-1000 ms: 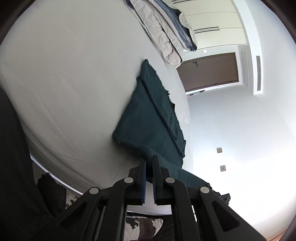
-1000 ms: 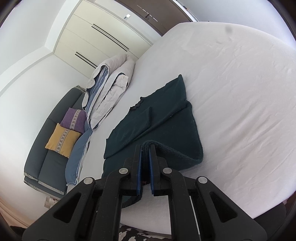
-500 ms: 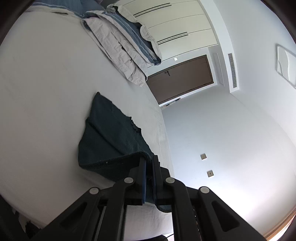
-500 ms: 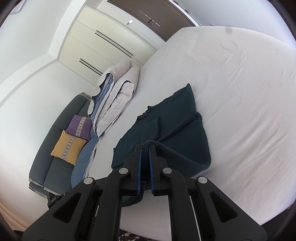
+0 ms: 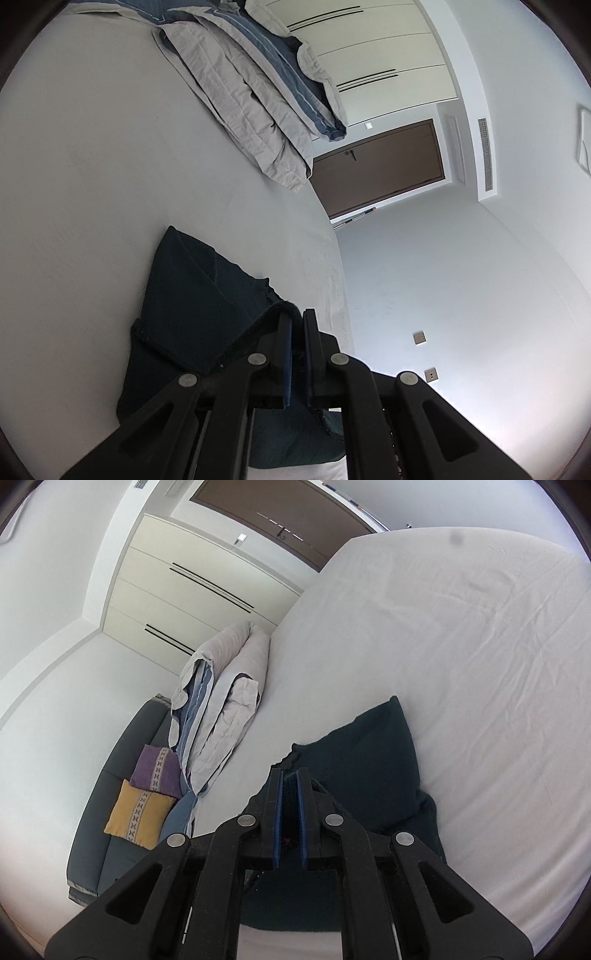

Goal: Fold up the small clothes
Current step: 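Lay the held hem onto the collar with both grippers and release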

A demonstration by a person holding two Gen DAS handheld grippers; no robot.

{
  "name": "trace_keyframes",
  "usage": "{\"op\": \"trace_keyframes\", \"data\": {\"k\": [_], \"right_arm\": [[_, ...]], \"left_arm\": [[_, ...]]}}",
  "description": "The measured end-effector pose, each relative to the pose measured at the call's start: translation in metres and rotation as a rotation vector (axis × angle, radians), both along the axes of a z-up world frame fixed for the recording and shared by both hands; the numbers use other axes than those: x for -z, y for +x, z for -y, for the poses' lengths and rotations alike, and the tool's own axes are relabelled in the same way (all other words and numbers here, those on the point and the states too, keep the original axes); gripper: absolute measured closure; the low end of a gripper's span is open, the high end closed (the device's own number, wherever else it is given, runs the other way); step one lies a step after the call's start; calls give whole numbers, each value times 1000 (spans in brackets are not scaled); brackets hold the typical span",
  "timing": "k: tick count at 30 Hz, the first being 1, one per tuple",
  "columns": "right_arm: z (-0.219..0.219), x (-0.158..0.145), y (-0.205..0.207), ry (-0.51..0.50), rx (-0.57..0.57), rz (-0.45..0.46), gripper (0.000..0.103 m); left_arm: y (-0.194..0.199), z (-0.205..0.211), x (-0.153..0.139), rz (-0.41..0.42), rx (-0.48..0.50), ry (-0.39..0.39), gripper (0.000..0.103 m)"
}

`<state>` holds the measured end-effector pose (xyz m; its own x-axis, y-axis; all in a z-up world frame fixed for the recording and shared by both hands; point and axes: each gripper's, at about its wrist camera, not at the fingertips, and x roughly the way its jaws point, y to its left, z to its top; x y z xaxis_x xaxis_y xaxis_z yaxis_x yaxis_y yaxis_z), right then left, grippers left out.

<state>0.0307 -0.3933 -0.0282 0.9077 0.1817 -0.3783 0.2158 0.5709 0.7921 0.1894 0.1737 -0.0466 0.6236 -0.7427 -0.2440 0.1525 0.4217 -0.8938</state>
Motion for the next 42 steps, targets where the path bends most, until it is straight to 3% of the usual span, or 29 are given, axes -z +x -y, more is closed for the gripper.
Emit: {"op": "trace_keyframes", "data": {"k": [7, 9, 12, 13, 16, 17, 21, 22, 25, 27, 29, 30, 36, 39, 42], "right_arm": [[35, 20, 86, -13, 72, -52, 97], [28, 23, 109, -123, 41, -106, 97], [-2, 26, 135, -373, -32, -223, 96], [-13, 31, 144, -453, -70, -265, 92], [-27, 48, 159, -553, -154, -335, 60], [-30, 53, 162, -562, -177, -341, 55], [-36, 70, 179, -611, -206, -422, 55], [-37, 77, 186, -610, -221, -444, 56], [-47, 95, 200, -667, -269, -501, 74], [-56, 102, 208, -725, -281, -534, 77], [-58, 102, 211, -749, -270, -535, 94], [-58, 99, 212, -752, -253, -529, 97], [-84, 63, 196, -850, -187, -413, 98], [-89, 45, 190, -846, -147, -332, 98], [-82, 36, 195, -842, -93, -323, 98]], "left_arm": [[70, 30, 12, -36, 18, 74, 97], [88, 37, 21, -50, 24, 108, 97], [105, 47, 38, -82, 41, 156, 97], [109, 50, 45, -93, 44, 172, 96], [115, 50, 62, -126, 39, 179, 96], [115, 49, 66, -130, 37, 182, 96], [107, 46, 71, -130, 38, 200, 96], [105, 45, 70, -129, 38, 202, 96], [102, 43, 68, -124, 38, 207, 96], [100, 43, 66, -118, 40, 216, 96], [100, 44, 64, -111, 40, 223, 96], [100, 45, 61, -107, 38, 227, 96], [91, 42, 40, -63, 27, 219, 96], [89, 40, 27, -43, 22, 204, 96], [96, 39, 15, -25, 11, 202, 96]]}}
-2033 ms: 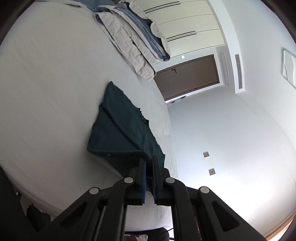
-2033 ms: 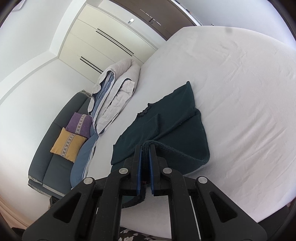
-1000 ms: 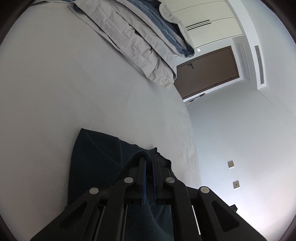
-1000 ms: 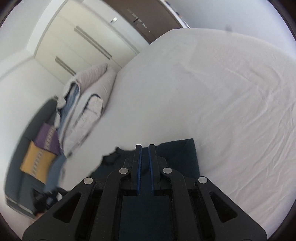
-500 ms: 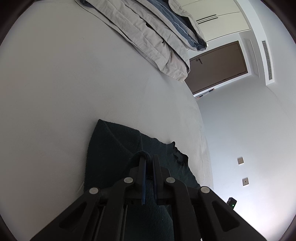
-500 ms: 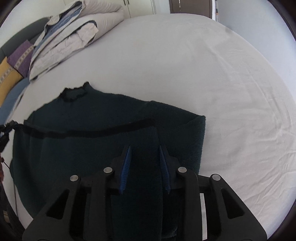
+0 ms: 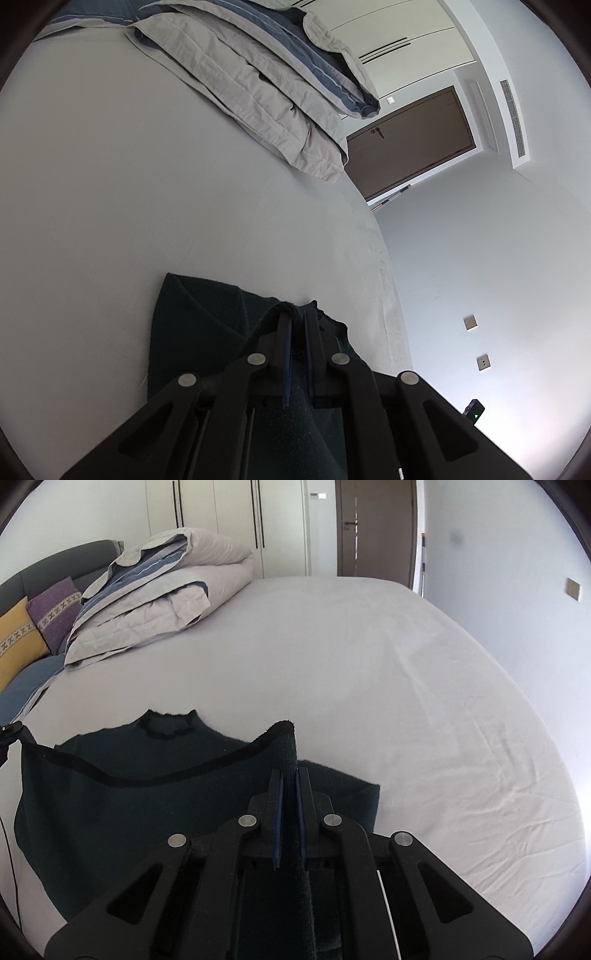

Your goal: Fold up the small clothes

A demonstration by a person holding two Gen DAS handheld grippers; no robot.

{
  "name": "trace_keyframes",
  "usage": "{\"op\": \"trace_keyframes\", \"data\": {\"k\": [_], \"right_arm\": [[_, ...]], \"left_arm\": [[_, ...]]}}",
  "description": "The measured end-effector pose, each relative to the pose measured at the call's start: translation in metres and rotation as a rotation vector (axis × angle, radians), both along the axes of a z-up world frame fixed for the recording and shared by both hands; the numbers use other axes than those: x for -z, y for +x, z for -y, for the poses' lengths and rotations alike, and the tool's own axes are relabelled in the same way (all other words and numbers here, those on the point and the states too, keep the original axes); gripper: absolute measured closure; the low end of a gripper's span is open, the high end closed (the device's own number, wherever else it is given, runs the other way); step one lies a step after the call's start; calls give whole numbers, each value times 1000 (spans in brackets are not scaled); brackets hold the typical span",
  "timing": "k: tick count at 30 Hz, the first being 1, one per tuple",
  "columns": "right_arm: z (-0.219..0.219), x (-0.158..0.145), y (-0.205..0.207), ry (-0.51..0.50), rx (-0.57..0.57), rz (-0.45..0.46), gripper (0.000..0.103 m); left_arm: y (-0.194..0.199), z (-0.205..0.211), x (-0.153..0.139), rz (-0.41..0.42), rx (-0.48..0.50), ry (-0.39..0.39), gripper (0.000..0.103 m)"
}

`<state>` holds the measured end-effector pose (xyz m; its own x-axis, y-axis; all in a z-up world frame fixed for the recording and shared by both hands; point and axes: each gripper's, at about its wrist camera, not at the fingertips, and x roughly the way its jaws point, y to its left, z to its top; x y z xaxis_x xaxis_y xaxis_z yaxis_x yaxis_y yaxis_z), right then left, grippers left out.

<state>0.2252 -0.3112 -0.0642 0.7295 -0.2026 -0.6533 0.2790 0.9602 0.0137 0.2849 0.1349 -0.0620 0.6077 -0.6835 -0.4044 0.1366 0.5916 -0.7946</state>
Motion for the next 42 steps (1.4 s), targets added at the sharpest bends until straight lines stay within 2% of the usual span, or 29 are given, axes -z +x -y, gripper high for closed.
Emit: {"op": "trace_keyframes", "data": {"k": [5, 8, 10, 12, 13, 15, 17, 19, 25, 29, 32, 33, 34, 37, 39, 42], "right_arm": [[42, 14, 11, 109, 113, 12, 98], [64, 42, 28, 159, 165, -53, 98], [70, 66, 41, 183, 187, -121, 97], [75, 75, 40, 225, 201, -96, 94], [76, 75, 38, 239, 202, -78, 90], [75, 73, 35, 244, 193, -63, 78], [69, 67, 30, 223, 168, -57, 54], [61, 58, 24, 158, 189, -49, 41], [40, 33, -13, 122, 165, -30, 41], [11, 20, -37, 95, 75, 9, 41], [-11, 20, -43, 109, 10, 4, 41], [-17, 22, -43, 114, -10, -4, 41], [-23, 27, -40, 108, -24, -23, 42], [-23, 51, -33, 118, -1, -110, 42], [-8, 59, -41, 165, 33, -75, 43], [5, 52, -58, 237, 90, -13, 46]], "left_arm": [[29, -4, 7, -37, -39, -23, 96], [57, 0, 29, -86, -63, 28, 97], [76, 2, 52, -153, -77, 44, 97], [84, -2, 68, -201, -90, 44, 94], [84, -4, 70, -206, -95, 49, 84], [74, -8, 67, -172, -95, 60, 76], [62, -10, 61, -139, -83, 80, 71], [47, -13, 56, -119, -75, 97, 59], [4, -8, 45, -41, -45, 200, 58], [-21, 11, 39, 16, -1, 272, 58], [-31, 36, 39, 57, 43, 365, 56], [-31, 43, 41, 24, 55, 413, 55], [-30, 47, 46, 25, 51, 455, 55], [-25, 44, 69, -20, 33, 501, 56], [-26, 38, 78, -18, 33, 502, 62], [-31, 35, 75, 1, 45, 534, 62]]}}
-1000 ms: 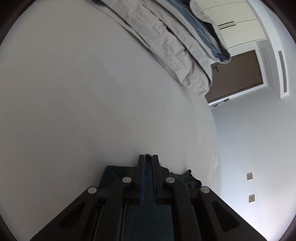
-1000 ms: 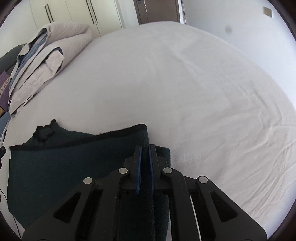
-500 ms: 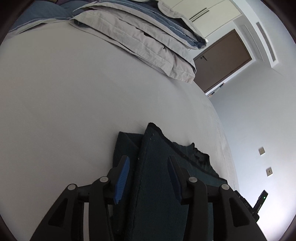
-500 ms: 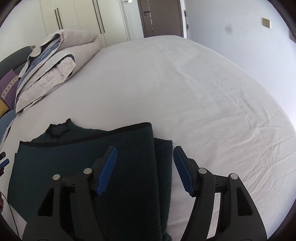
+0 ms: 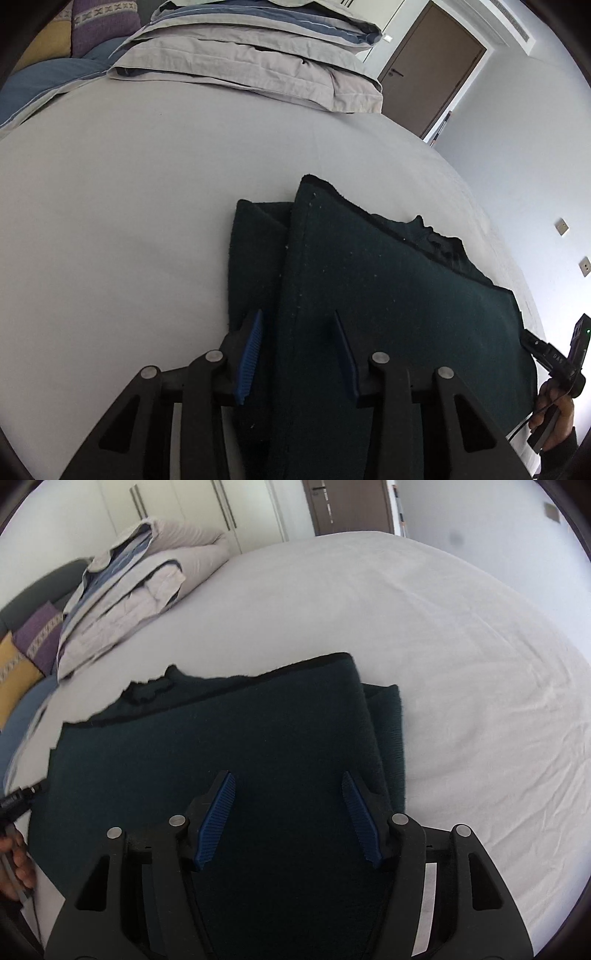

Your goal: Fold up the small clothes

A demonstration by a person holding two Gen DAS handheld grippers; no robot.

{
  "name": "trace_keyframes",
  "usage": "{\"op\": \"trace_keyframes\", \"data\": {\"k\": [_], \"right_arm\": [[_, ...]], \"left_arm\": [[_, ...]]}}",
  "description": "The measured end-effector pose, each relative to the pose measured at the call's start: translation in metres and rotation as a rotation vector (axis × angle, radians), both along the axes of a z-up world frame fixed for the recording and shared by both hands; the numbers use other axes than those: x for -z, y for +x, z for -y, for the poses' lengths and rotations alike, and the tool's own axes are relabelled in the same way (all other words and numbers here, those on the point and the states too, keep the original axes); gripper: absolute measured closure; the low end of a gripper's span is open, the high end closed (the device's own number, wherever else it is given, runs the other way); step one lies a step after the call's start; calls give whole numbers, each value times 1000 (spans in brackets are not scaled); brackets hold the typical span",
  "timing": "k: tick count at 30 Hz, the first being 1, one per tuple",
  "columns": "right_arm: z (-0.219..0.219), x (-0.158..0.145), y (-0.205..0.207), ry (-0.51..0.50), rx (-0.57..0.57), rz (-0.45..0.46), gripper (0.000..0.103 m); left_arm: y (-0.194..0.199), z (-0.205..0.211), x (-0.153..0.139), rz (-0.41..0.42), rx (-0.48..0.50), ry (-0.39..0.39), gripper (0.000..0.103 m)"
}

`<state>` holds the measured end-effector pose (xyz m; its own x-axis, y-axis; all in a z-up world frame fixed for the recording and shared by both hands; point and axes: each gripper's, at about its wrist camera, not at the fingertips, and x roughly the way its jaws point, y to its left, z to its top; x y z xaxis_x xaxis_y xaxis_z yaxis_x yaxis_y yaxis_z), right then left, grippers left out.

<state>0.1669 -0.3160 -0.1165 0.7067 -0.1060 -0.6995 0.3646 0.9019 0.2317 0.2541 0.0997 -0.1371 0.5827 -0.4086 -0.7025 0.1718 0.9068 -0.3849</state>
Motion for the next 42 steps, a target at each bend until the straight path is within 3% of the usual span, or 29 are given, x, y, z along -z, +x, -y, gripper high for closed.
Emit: {"op": "trace_keyframes", "data": {"k": [3, 4, 6, 10, 14, 17, 21, 25, 29, 32, 35, 39, 42], "right_arm": [[4, -13, -18, -16, 125, 19, 45], [5, -19, -27, 32, 132, 56, 43], [7, -28, -37, 169, 78, 132, 43], [-45, -25, -33, 317, -118, 154, 43], [-97, 4, -25, 488, -279, 108, 43], [-123, 34, -20, 488, -312, 32, 45], [-107, 39, -36, 530, -298, 72, 48], [-65, 38, -53, 525, -181, 122, 50], [-18, 35, -92, 539, 21, 181, 53], [-9, 27, -119, 589, 103, 231, 51], [-42, 21, -116, 661, -21, 253, 51], [-102, 25, -95, 694, -201, 177, 51], [-118, 53, -80, 737, -215, 73, 52]], "left_arm": [[-6, -1, -12, -5, -21, 26, 62], [-10, 2, -19, 13, -17, 36, 62], [-23, 15, -35, 60, 16, 70, 61], [-52, 57, -49, 145, 109, 169, 52], [-63, 80, -28, 107, 157, 195, 51], [-64, 78, -11, 85, 150, 214, 51], [-63, 71, -12, 88, 147, 221, 51], [-66, 63, -10, 95, 152, 217, 51], [-75, 56, -15, 83, 117, 217, 51], [-89, 57, -31, 79, 118, 160, 51], [-106, 75, -43, 81, 177, 72, 45], [-108, 103, -28, 51, 226, 101, 42], [-99, 93, -10, 0, 195, 95, 48]]}}
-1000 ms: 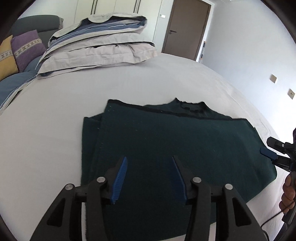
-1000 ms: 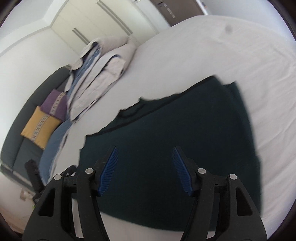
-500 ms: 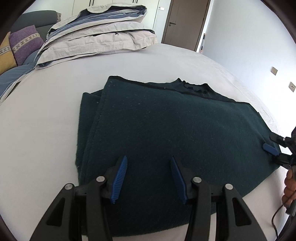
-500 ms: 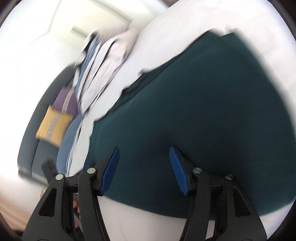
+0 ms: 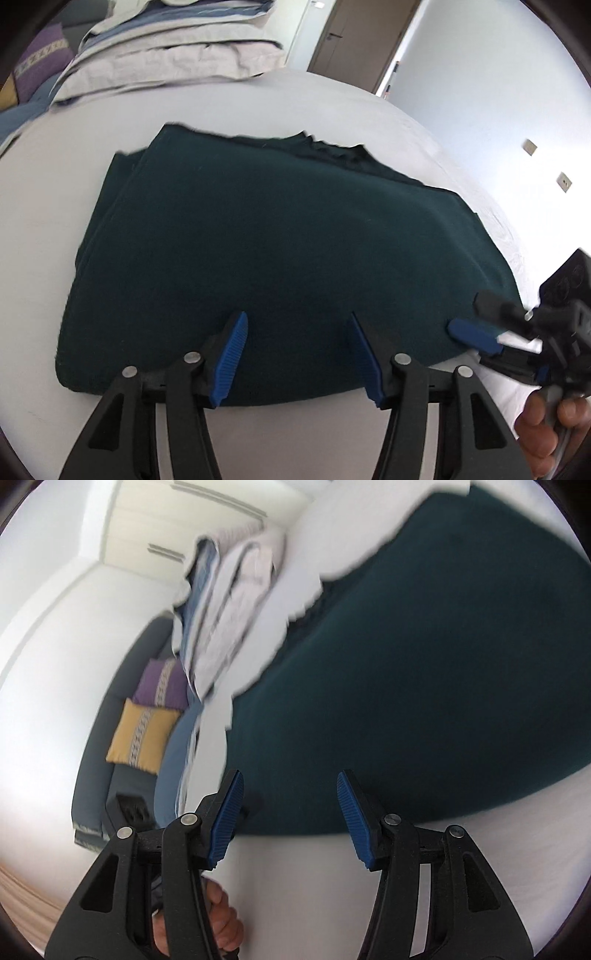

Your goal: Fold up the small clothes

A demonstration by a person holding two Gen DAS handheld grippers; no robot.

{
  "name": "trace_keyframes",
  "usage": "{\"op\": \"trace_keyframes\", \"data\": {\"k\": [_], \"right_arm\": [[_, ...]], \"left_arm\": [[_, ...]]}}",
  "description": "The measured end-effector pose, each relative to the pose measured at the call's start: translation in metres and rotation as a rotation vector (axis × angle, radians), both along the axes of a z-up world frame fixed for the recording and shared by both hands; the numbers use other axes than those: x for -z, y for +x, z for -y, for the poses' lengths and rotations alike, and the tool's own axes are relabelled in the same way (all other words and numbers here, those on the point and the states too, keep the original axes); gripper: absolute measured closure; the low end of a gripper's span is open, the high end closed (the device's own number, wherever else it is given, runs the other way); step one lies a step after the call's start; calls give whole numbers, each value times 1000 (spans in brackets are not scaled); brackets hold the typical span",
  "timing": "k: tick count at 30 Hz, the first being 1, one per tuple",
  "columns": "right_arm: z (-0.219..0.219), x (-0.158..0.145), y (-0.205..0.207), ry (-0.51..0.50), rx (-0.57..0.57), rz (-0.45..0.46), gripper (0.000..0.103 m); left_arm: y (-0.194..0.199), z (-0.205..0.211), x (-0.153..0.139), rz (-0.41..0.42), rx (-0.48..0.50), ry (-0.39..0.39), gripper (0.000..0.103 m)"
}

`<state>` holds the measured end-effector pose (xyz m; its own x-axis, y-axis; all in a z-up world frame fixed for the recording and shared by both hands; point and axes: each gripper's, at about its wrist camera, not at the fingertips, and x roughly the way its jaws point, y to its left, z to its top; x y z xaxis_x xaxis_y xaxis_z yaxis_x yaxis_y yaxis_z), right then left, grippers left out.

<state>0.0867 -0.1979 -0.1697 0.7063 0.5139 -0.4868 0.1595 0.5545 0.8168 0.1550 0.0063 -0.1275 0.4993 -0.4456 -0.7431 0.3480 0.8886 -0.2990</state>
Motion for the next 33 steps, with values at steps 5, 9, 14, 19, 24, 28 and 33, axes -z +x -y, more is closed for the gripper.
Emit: {"op": "trace_keyframes", "data": {"k": [5, 9, 14, 19, 24, 28, 33], "right_arm": [[42, 14, -26, 76, 124, 43, 62], [103, 10, -64, 56, 263, 57, 65], [179, 6, -114, 49, 433, 85, 65], [232, -3, -163, 50, 594, 83, 60], [232, -20, -171, -49, 575, 53, 54], [208, -30, -133, -127, 519, 18, 45], [189, -19, -101, -121, 478, -54, 44]], "left_arm": [[2, -30, -3, 13, -22, 12, 53], [2, -62, 0, 13, -67, -10, 53], [0, -82, 0, 23, -77, -24, 57], [-6, -93, -11, 37, -124, -14, 52], [-12, -73, -35, 122, -91, 63, 43], [0, -45, -42, 124, -68, 88, 38], [20, -5, -31, 86, -45, 165, 38]]}}
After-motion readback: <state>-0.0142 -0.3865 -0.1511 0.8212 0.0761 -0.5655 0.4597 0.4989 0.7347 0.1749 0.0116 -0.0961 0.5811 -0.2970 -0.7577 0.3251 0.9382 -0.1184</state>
